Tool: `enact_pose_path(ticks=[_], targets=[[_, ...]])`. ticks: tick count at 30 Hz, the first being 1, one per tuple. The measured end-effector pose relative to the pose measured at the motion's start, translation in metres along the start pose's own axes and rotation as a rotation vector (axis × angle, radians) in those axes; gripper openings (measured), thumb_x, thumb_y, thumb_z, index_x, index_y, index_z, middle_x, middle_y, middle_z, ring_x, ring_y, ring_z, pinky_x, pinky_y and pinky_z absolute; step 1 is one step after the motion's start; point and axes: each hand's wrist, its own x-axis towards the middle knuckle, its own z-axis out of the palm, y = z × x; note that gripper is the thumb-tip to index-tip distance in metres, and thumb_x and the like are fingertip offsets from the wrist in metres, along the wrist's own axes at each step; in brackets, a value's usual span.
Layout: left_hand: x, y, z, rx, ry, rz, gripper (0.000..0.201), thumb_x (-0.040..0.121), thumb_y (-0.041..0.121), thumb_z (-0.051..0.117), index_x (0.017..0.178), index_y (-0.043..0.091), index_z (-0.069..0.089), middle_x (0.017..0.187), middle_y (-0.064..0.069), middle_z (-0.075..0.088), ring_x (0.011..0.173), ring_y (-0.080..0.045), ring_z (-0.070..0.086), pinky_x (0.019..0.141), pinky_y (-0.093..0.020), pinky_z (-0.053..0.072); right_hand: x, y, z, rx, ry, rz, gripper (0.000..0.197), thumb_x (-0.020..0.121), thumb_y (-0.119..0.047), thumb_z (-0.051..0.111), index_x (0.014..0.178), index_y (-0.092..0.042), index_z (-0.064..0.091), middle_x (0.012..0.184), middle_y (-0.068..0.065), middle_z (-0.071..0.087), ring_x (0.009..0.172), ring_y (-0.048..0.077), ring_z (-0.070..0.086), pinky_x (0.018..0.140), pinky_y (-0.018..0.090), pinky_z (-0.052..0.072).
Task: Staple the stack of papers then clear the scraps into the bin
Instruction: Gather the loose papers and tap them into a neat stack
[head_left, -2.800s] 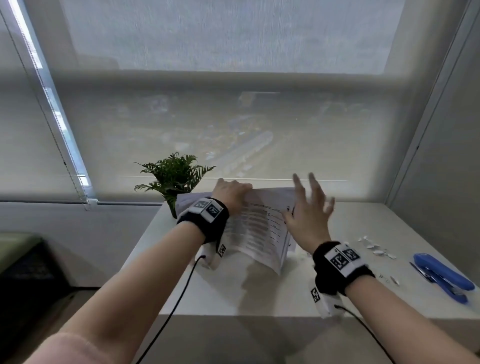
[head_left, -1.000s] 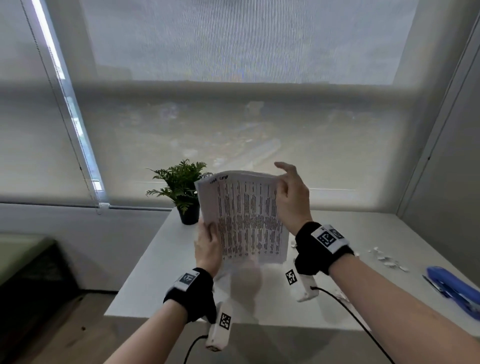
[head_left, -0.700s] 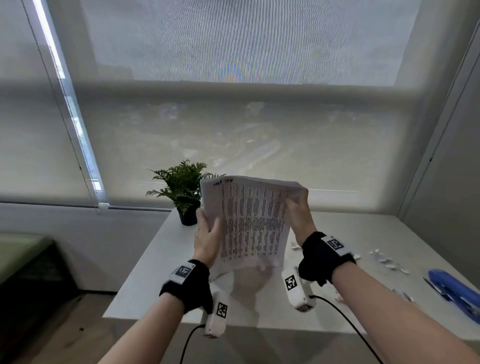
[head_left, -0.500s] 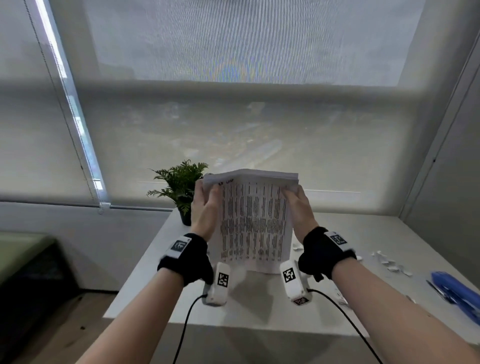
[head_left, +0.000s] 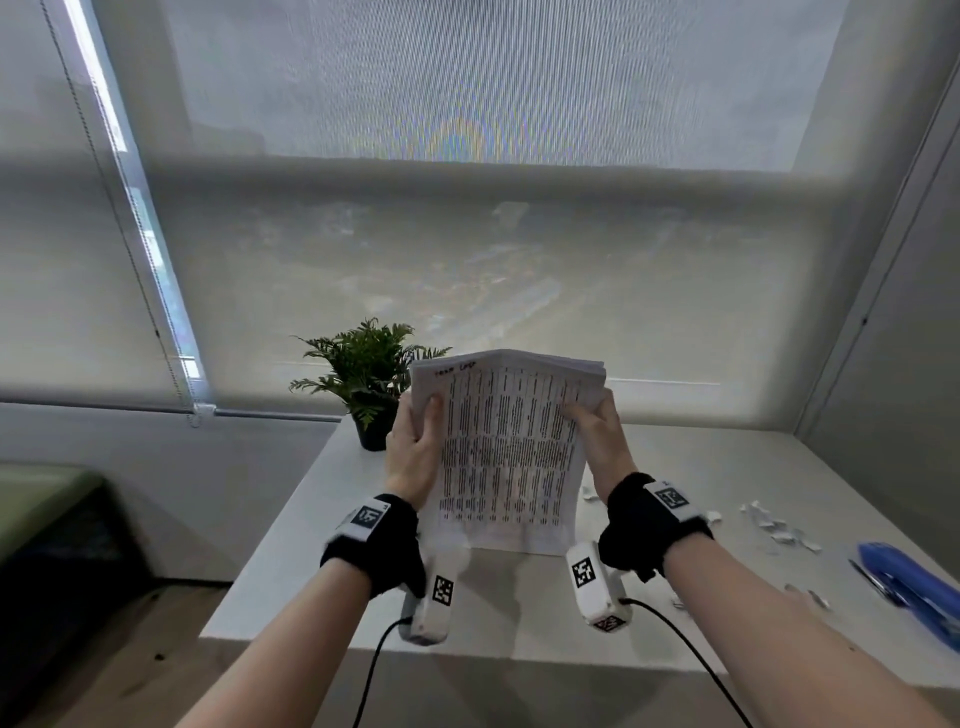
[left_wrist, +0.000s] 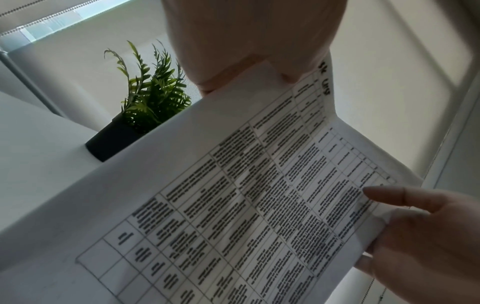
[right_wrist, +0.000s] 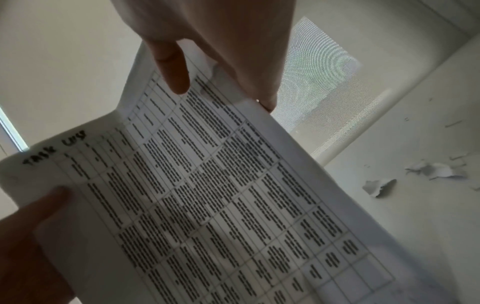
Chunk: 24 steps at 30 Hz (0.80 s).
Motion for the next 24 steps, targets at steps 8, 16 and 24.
enact_pose_path(ticks=[8,16,24], targets=[[-0.002,0.002,-0.001,-0.052,-0.028,-0.024,0.032,0.098,0.028,0.044,0.124,0.011,0.054,0.103,0.001,0.064,0.097,-0.018,0.060,0.089,-0.036,0.049,-0.012,0.019,-0.003,-0.070,-0.021,0.025,0.018,0.093,-0.003,0.050,0.106,-0.008,0.060,0.097,0.008,0.066,0.086,0.021,0.062,0.075,0.028,0.051],[-0.001,0.000,0.005,-0.045,0.023,-0.022,0.053,0.083,0.056,0.043,0.118,0.019,0.054,0.102,-0.004,0.068,0.095,-0.027,0.066,0.088,-0.049,0.054,-0.011,0.007,-0.004,-0.037,-0.011,0.014,0.018,0.093,-0.008,0.049,0.108,-0.006,0.059,0.094,0.004,0.066,0.083,0.018,0.063,0.071,0.024,0.054],[-0.011,0.003,0.009,0.030,0.063,0.002,0.036,0.099,0.031,0.041,0.128,0.012,0.048,0.094,0.001,0.062,0.079,-0.015,0.058,0.078,-0.033,0.049,-0.020,0.027,-0.002,-0.151,0.020,0.025,0.022,0.097,-0.020,0.046,0.116,-0.016,0.054,0.113,0.007,0.065,0.104,0.024,0.063,0.094,0.042,0.051]])
